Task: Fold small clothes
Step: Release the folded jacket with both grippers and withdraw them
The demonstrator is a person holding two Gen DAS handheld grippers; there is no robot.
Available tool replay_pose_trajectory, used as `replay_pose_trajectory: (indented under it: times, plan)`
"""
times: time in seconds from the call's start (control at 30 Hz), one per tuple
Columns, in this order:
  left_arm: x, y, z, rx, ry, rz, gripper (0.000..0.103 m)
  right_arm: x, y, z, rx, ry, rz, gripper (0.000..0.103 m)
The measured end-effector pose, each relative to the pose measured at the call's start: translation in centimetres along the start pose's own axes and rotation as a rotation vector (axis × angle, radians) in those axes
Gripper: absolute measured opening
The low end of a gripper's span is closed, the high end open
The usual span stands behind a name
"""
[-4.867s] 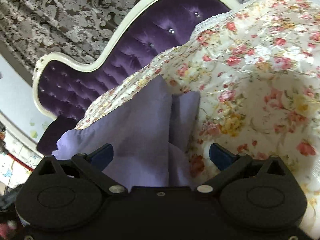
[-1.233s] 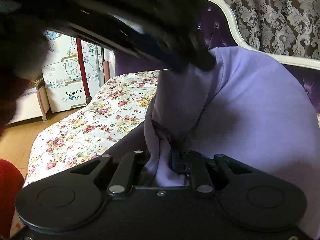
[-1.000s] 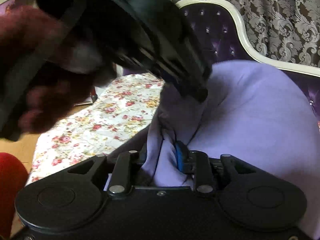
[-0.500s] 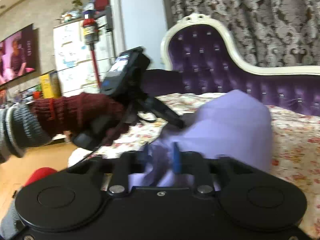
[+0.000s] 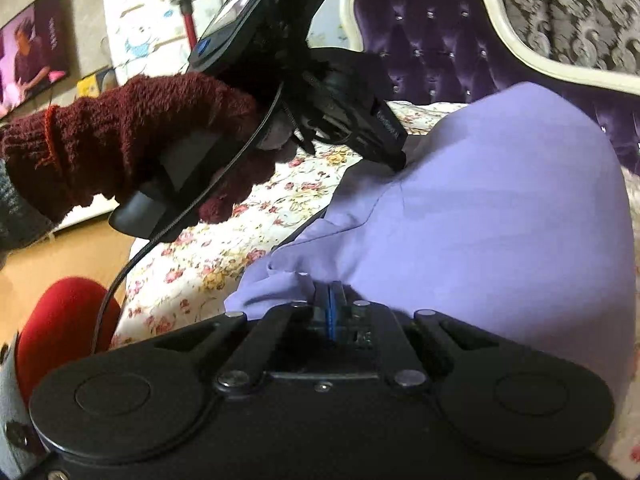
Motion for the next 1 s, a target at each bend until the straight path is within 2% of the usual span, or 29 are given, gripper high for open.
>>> replay_pose_trajectory:
  times: [0.1,0.2,0.23,0.33,0.4,0.47,0.5,0.57,0.6,0.7,0.83,0.93,1.0]
  plan:
    - [0.7,1.4,-0.5,0.043,0.026,0.022,0.030,-0.9,-0.8,0.2,-0.025,0.088,0.052,0.011]
    - [1.4,1.9,-0.4,0.041,0.024,0.018,0.043,-1.6,-2.0,1.3,-0.009,0.191,0.107,0.011]
    - [1.6,2.0,-0.3,0.035,0.013,0.012,0.044,-1.8,-2.3,1.5,0.002,0.206,0.111,0.011]
    - [1.9,2.1,0.1,0.023,-0.008,-0.008,0.047,-1.5,-1.6,1.1,0.022,0.172,0.081,0.011]
    - [1.9,2.5,0.1,0.026,-0.009,-0.019,0.055,-0.8,-0.2,0.4,0.037,0.104,0.035,0.009]
    - [1.9,2.8,0.1,0.030,-0.007,-0.027,0.058,-0.2,1.5,-0.3,0.068,0.063,0.016,0.016]
    - [1.9,3.0,0.1,0.034,-0.006,-0.028,0.059,-0.1,2.5,-0.7,0.093,0.062,0.017,0.028]
    - [2.0,3.1,0.1,0.035,-0.006,-0.033,0.060,0.4,4.5,-1.8,0.138,0.064,0.013,0.058]
    - [2.0,3.1,0.1,0.035,-0.007,-0.037,0.060,0.7,5.3,-2.3,0.157,0.060,0.010,0.061]
    - [2.1,3.1,0.1,0.039,-0.005,-0.042,0.061,2.8,7.0,-4.4,0.221,-0.004,0.034,0.062]
    - [2.4,3.1,0.0,0.042,-0.010,-0.037,0.061,7.2,6.8,-7.2,0.286,-0.111,0.127,0.062]
    - [2.4,3.0,0.1,0.041,-0.010,-0.035,0.062,9.9,5.3,-8.5,0.296,-0.149,0.195,0.062]
    - [2.4,2.8,0.2,0.038,-0.007,-0.034,0.063,11.0,3.5,-8.7,0.267,-0.164,0.223,0.062]
Point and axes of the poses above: each gripper's, at about its wrist camera, not at the fingertips, and y roughly against the way its jaws point, x to its right, z to its underside, the point moved 9 cm from there along -y, roughly the way its jaws point, and after that the axes turned 15 degrees about -y, right-handed, at the moved point
